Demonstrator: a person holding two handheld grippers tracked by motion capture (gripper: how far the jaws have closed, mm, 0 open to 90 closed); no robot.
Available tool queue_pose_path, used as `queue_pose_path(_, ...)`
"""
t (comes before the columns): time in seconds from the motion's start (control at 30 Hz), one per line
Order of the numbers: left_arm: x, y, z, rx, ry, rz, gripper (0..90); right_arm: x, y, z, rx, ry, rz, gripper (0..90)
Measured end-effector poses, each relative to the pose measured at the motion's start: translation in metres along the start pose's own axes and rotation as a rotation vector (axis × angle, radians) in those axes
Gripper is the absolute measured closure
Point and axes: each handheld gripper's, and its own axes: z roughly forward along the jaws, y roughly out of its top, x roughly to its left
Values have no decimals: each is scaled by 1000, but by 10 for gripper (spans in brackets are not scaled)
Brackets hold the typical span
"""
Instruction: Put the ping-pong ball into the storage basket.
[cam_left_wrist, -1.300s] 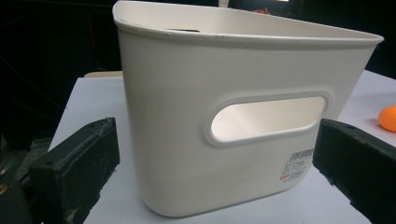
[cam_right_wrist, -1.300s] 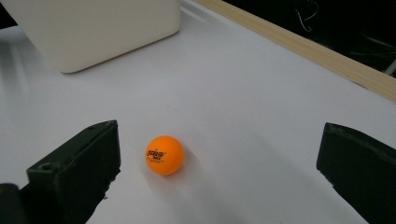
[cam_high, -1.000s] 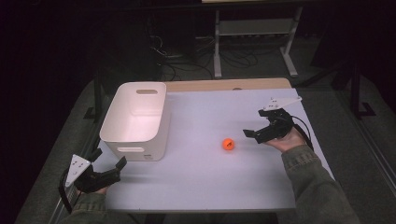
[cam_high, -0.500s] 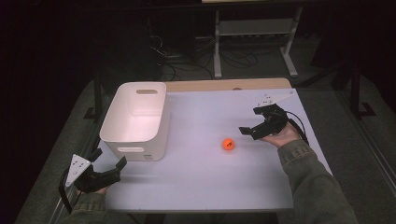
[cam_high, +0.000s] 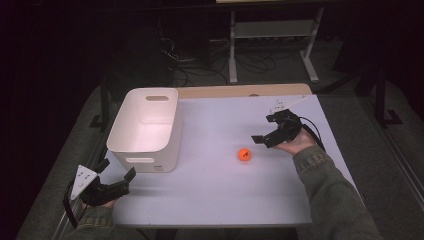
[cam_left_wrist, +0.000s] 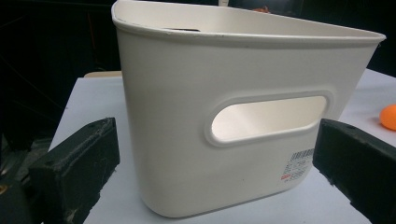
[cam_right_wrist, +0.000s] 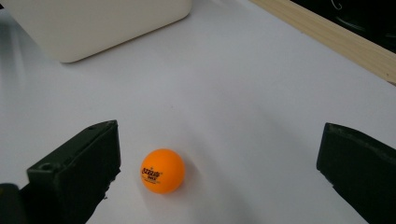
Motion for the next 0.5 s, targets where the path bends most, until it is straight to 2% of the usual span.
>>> queue_pose_path(0.5,0,0,0,-2,1,1,0,-2,1,14,34,29,-1,0)
